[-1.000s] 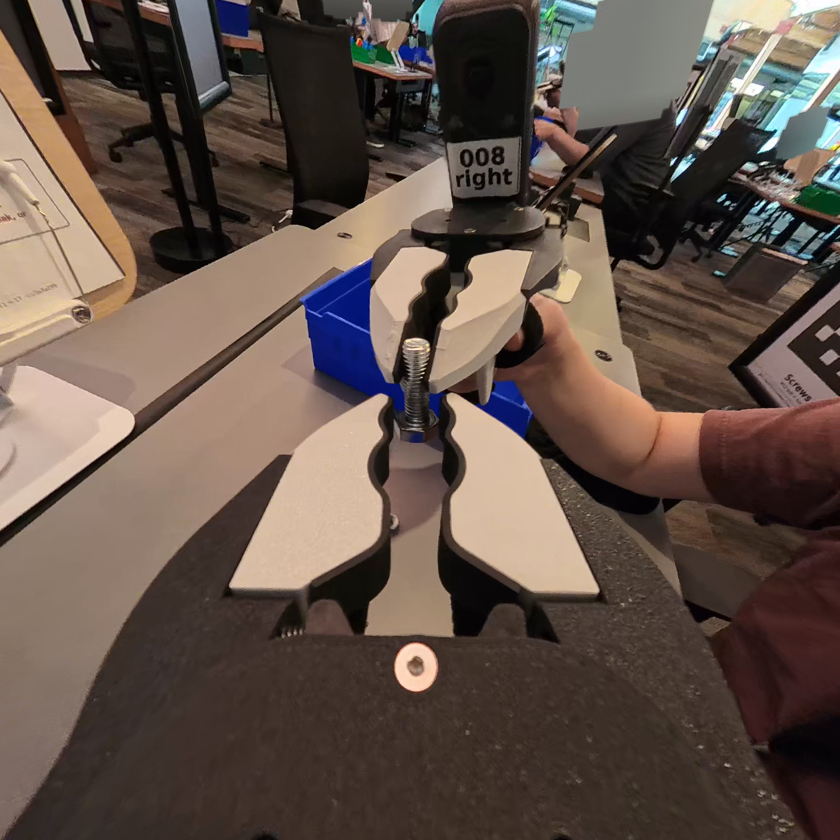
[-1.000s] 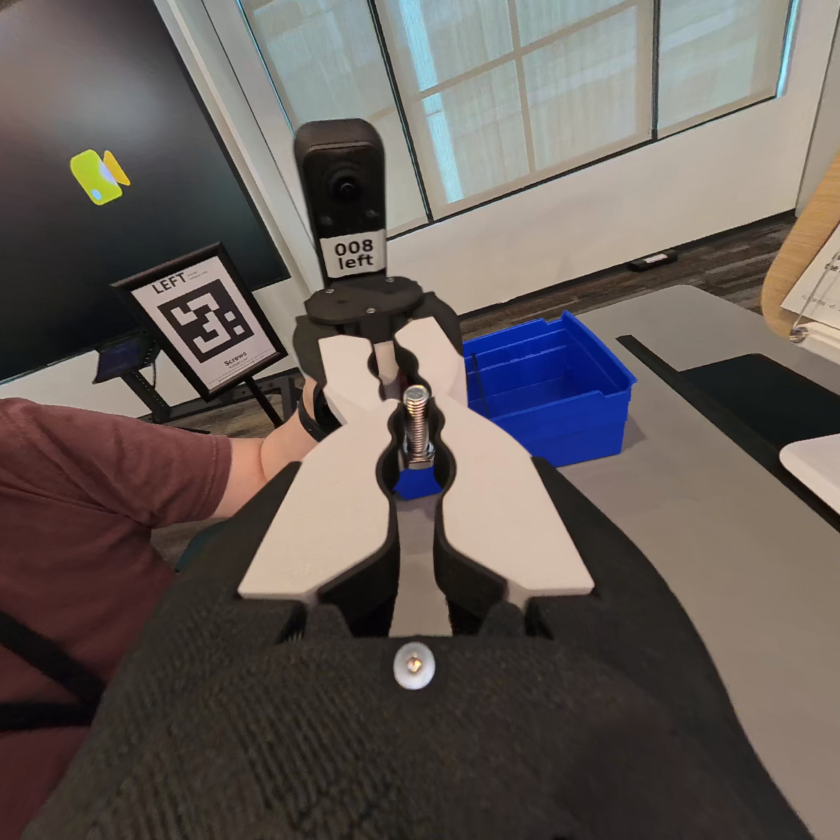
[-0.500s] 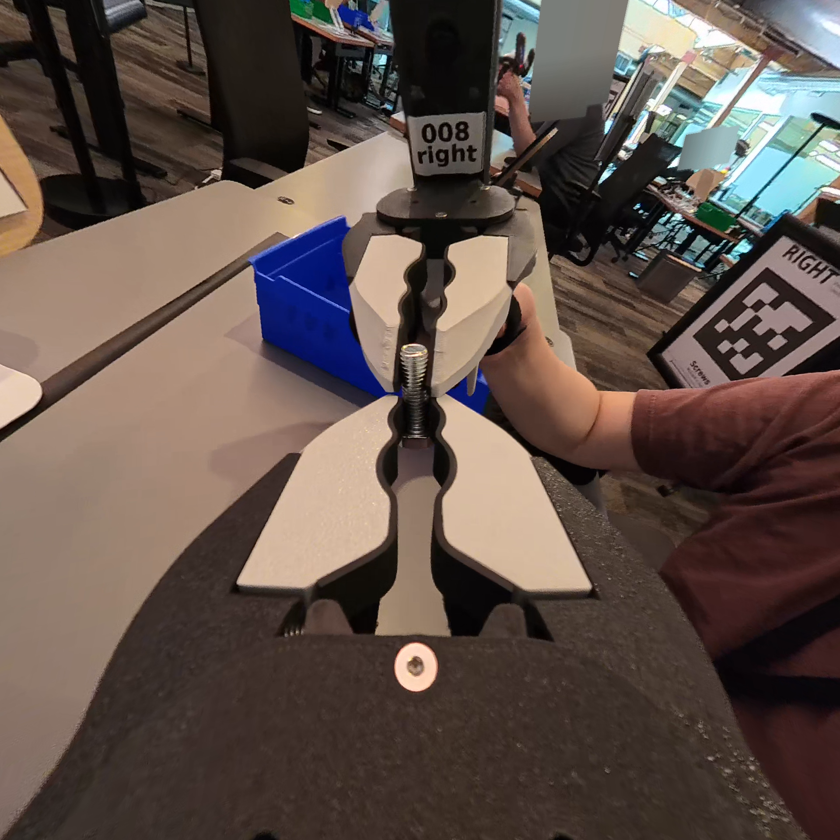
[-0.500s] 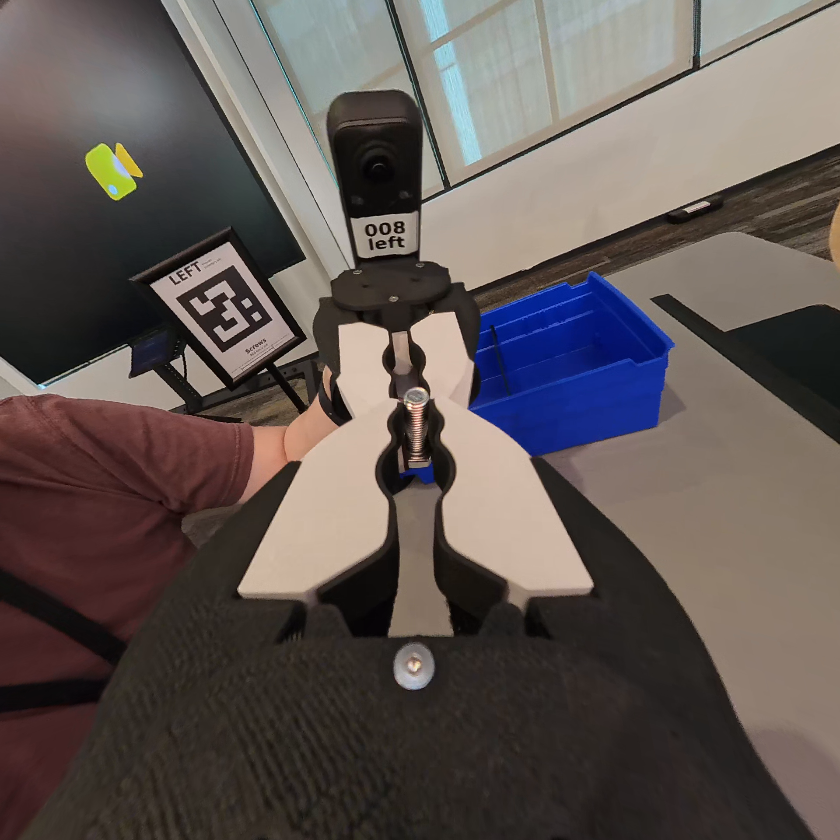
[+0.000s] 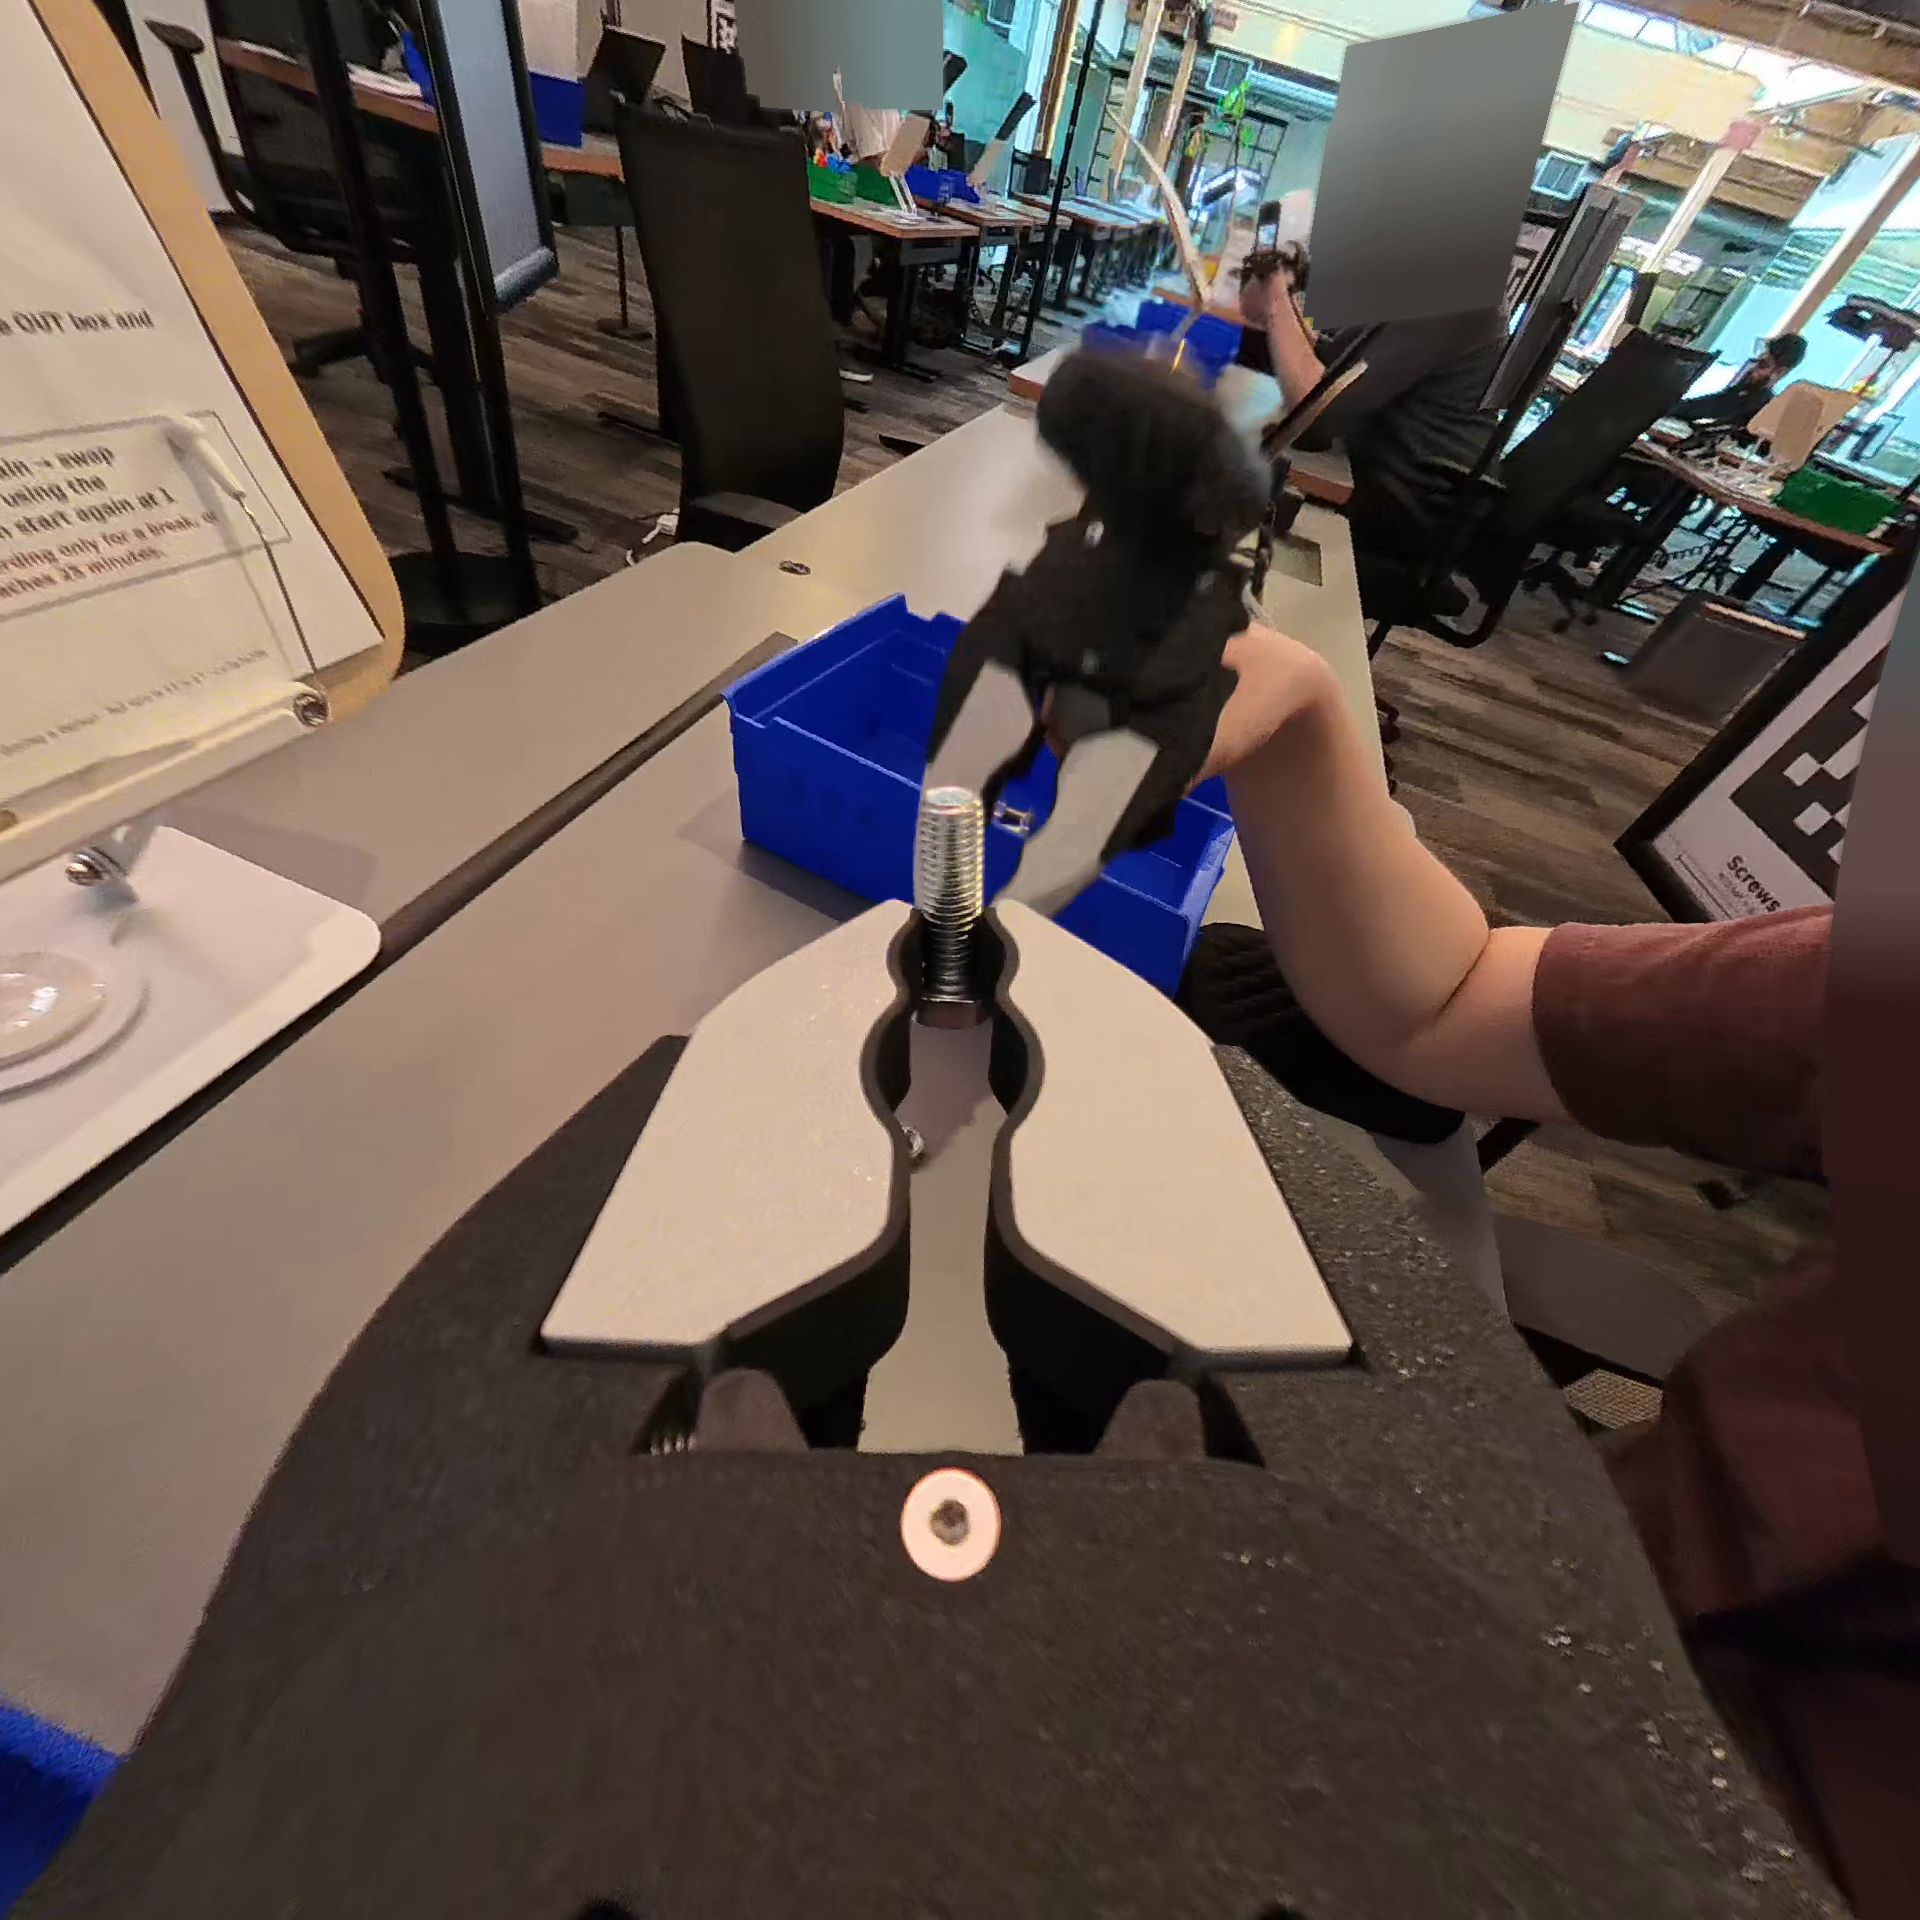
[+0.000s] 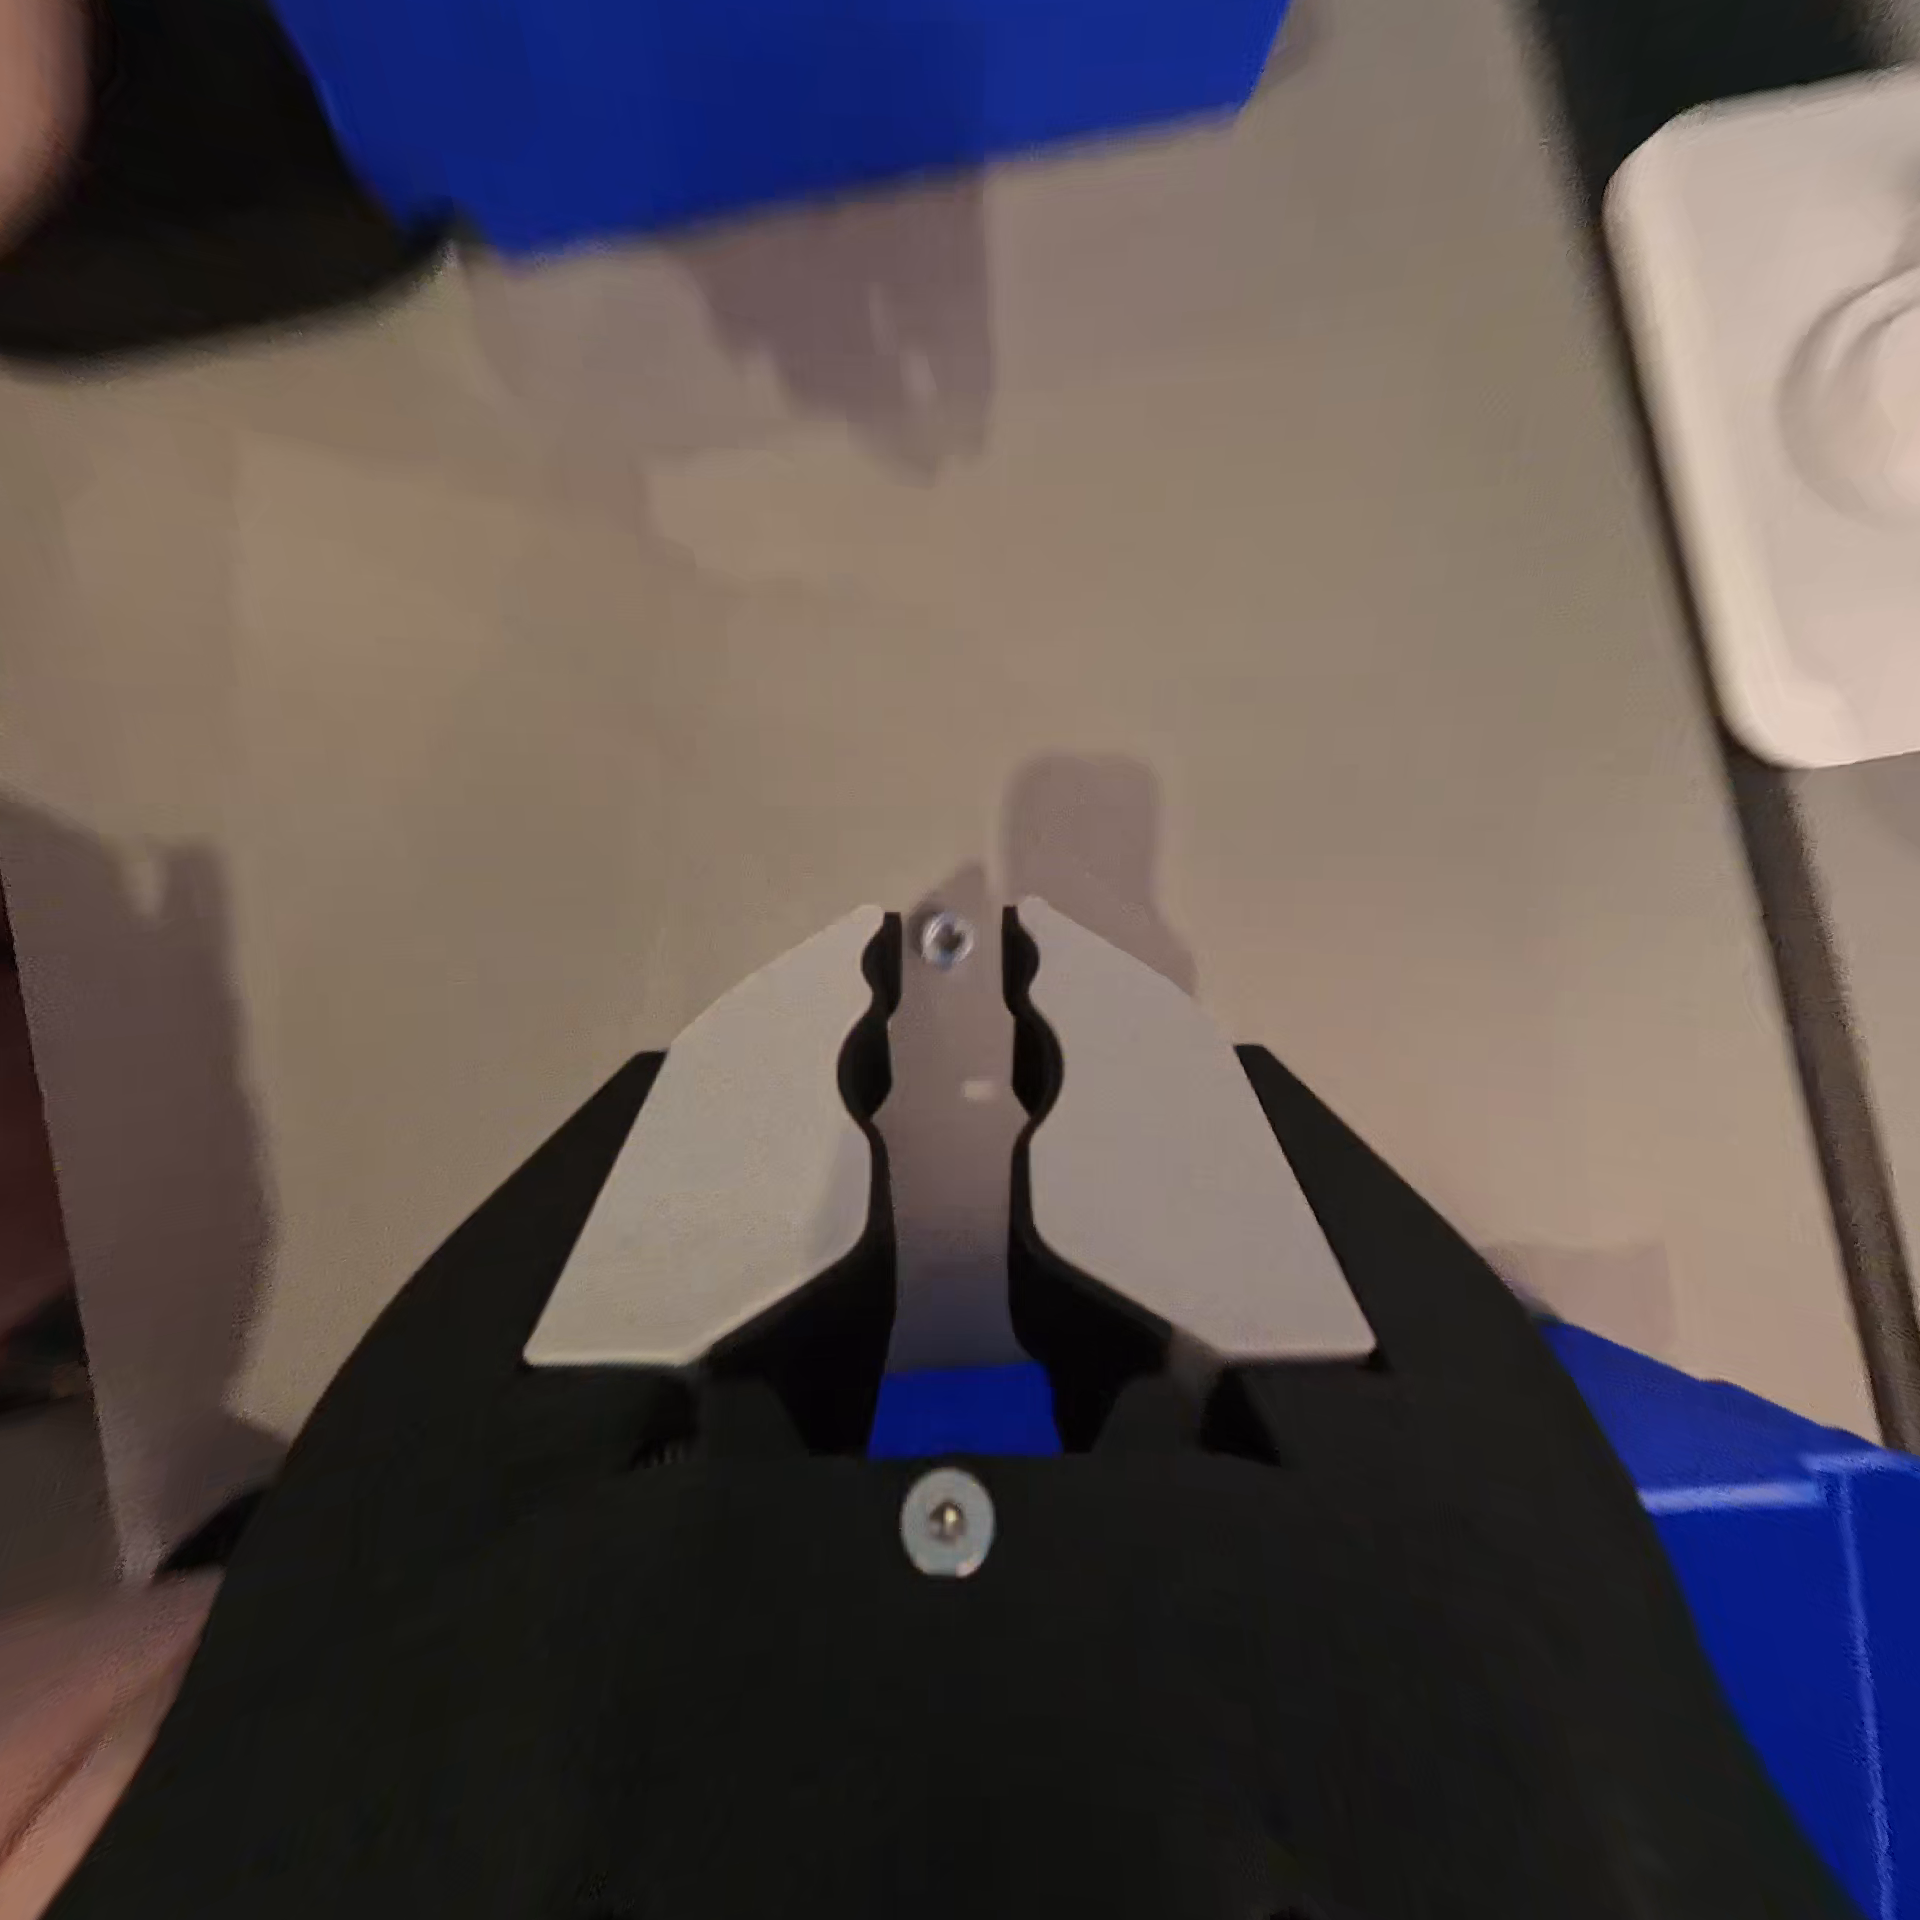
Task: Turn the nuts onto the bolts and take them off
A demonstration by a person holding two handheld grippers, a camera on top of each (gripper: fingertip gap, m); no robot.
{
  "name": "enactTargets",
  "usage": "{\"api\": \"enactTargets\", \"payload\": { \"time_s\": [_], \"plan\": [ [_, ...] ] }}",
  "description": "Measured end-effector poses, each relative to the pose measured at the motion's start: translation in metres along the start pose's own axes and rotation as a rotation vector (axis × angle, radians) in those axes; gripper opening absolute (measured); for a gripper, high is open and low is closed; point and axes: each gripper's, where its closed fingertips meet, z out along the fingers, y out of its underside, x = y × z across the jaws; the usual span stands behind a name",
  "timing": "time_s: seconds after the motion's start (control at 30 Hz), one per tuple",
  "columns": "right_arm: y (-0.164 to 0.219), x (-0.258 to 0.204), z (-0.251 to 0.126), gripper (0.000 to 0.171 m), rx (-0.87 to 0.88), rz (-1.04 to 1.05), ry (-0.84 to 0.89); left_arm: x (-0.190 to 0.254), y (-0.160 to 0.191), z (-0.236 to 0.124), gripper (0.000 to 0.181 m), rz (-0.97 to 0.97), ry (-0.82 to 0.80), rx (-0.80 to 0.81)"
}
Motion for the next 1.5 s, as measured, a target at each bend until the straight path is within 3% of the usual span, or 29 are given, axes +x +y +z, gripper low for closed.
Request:
{"api": "enactTargets", "payload": {
  "time_s": [0.17, 0.3, 0.9, 1.17, 1.27, 1.5],
  "plan": [
    [0.047, -0.006, 0.049, 0.02, -0.387, -0.096, 0.017, 0.006, -0.001, -0.005, 0.009, 0.053, -0.027, -0.023],
    [0.064, -0.002, 0.071, 0.029, -0.518, -0.222, 0.054, 0.01, 0.004, 0.001, 0.009, 0.053, -0.011, -0.05],
    [0.069, 0.001, 0.098, 0.037, -0.532, -0.26, 0.068, 0.025, 0.008, 0.008, 0.009, 0.106, 0.012, -0.097],
    [0.078, 0.004, 0.105, 0.029, -0.573, -0.246, 0.052, 0.025, 0.001, -0.002, 0.009, 0.121, 0.005, -0.079],
    [0.076, 0.0, 0.108, 0.019, -0.559, -0.239, 0.025, 0.024, 0.001, -0.004, 0.009, 0.13, -0.003, -0.088],
    [0.071, -0.001, 0.094, 0.019, -0.505, -0.225, 0.01, 0.016, -0.005, -0.017, 0.009, 0.139, -0.04, -0.067]
  ]
}}
